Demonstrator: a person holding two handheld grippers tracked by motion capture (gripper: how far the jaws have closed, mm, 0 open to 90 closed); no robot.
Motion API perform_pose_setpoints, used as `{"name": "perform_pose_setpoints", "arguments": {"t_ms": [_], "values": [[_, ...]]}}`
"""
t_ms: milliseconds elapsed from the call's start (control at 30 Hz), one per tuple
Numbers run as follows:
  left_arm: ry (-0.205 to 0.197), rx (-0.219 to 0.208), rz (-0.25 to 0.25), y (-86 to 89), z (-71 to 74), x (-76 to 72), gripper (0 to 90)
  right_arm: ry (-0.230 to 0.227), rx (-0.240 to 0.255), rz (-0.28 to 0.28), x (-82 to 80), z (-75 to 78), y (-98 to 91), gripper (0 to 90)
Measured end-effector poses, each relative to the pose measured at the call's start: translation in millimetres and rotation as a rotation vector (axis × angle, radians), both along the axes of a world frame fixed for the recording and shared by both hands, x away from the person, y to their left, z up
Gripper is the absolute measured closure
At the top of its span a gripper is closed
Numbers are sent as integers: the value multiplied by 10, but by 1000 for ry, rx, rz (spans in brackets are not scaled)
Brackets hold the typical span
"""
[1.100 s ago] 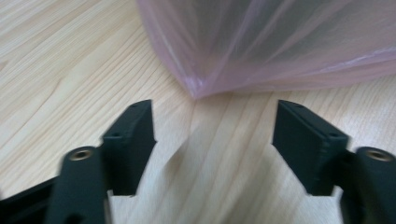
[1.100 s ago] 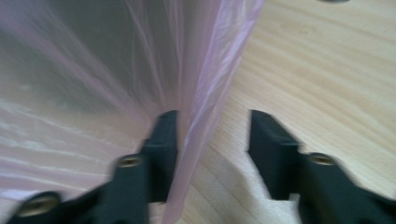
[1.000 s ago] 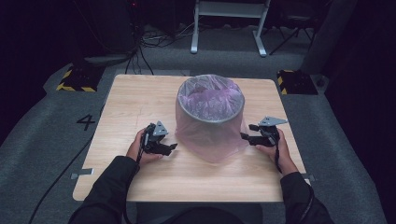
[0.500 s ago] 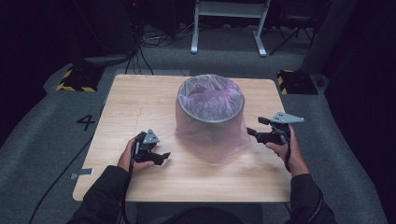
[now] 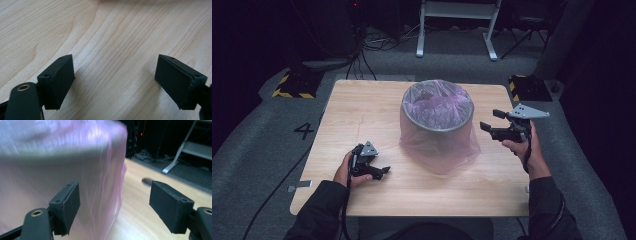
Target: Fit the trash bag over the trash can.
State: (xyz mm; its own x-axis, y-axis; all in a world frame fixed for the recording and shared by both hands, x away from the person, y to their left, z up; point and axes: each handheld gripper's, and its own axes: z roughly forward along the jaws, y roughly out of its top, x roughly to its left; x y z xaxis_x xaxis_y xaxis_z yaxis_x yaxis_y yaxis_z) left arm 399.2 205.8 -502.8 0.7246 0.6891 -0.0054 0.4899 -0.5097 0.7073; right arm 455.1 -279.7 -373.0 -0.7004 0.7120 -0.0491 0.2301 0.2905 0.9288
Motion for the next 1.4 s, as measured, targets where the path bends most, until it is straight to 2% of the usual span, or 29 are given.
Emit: {"name": "perform_pose_setpoints", "arguments": {"t_ms": [167,233,333,500,633,867,1067,1267,1400], "values": [[-4,3,-4,-3,-4,12,141,-39,38,7,69,322,44,268],[-4,3,-4,-3,-4,13,140,-59,20,20,104,439,113,269],[-3,4,-3,-5,-4,13,140,-57,5,40,147,535,223,271],[-4,4,0,-8,-4,11,139,-40,-68,58,269,603,465,267],[-3,2,0,-10,-6,12,138,-31,-84,76,348,667,638,267],[-3,3,0,-10,-5,12,137,-23,-120,131,459,697,963,268],[-4,3,0,-10,-5,12,137,12,-160,165,555,645,1224,275],[-3,2,0,-10,-6,13,137,50,-266,201,602,578,1426,283],[-3,2,0,-10,-6,13,137,92,-314,218,630,546,1481,294]]}}
